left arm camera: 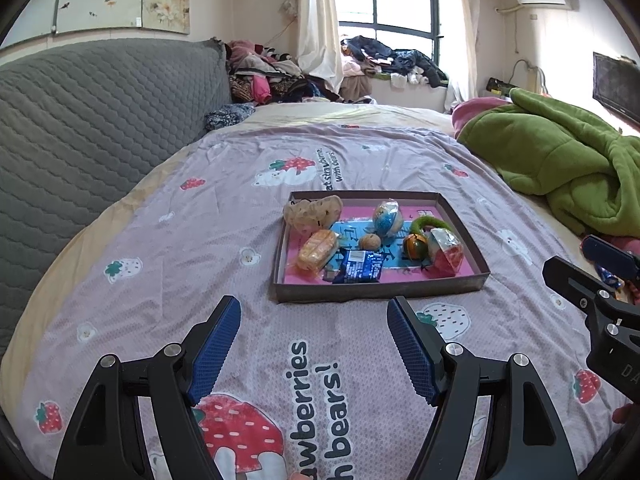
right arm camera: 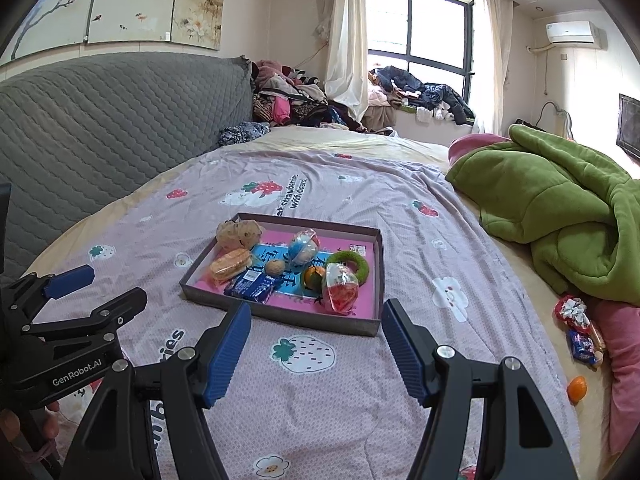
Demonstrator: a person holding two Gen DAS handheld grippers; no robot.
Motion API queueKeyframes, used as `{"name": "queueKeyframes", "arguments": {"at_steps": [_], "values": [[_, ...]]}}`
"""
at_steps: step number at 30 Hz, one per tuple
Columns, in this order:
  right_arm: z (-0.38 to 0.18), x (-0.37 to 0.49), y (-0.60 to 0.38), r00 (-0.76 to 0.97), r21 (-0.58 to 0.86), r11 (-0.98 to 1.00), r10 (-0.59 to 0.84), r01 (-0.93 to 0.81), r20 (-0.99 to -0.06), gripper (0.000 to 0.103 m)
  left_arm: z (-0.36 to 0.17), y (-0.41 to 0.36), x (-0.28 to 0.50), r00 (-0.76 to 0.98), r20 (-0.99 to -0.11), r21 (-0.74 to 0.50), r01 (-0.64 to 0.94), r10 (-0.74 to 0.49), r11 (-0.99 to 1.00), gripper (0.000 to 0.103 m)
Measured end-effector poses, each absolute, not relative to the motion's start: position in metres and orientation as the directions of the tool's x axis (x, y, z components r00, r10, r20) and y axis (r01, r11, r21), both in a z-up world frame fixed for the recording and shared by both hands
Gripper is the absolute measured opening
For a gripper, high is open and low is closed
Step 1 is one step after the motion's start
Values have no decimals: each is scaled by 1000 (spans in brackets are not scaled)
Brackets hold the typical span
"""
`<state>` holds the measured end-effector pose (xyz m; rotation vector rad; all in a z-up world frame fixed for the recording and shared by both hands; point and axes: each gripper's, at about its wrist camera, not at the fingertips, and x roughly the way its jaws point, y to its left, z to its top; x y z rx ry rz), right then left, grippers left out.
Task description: Organize objects
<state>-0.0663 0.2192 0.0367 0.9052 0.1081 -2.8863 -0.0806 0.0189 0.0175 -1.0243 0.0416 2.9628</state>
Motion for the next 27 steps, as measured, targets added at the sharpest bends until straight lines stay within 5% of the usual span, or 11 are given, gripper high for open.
{"name": "queueKeyframes", "arguments": {"at_steps": [27], "values": [[-28, -64, 220, -804, -19, -993, -83, 116, -588, 67, -48, 9, -85, -772, -636, 17, -10, -3, -1000, 77]]}}
